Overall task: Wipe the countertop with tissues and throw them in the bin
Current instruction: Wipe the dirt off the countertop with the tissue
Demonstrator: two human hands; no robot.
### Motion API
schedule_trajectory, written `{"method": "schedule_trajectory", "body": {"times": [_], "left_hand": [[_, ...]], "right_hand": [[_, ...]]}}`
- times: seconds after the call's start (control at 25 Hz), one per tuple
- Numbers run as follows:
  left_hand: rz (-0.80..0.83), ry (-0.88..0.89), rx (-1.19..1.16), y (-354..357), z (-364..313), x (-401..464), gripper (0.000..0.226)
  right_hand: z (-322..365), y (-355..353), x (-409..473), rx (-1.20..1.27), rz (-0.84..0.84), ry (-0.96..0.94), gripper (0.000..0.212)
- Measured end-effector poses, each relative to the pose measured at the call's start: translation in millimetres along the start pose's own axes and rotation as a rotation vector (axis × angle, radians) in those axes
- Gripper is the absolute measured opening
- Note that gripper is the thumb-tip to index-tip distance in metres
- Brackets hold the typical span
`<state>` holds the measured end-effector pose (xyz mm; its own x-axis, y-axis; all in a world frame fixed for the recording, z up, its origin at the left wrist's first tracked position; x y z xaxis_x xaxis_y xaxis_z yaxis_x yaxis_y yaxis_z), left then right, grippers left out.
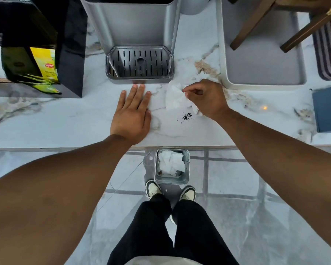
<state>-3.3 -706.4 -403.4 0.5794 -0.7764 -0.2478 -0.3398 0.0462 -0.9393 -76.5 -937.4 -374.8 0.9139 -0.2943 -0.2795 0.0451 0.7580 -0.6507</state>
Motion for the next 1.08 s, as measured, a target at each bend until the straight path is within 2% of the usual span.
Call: {"method": "schedule_trajectory", "body": {"times": [0.48,1.08], "left_hand": [[-0.019,-0.027,0.037,-0.7,0.1,0.9,0.059],[-0.002,-0.044,0.02,-4.0,-3.0,0.5,0.059]], "right_hand": [[1.0,13.0,-19.3,0.002,0.167,-0.022,0.009],[2.1,28.1,-52.5,0.045,0.205,-0.01,0.007]]}}
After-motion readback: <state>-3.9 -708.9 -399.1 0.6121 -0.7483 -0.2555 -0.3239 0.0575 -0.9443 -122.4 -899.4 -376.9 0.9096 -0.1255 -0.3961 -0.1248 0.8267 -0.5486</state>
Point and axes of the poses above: each hand's wrist, its own x-axis towards the middle knuckle, its own y-axis out of the palm, z = x × y, the point moved 5 cm from there along x, towards the middle knuckle, and after that the axes turned 14 degrees about z, right-handed, at the moved point
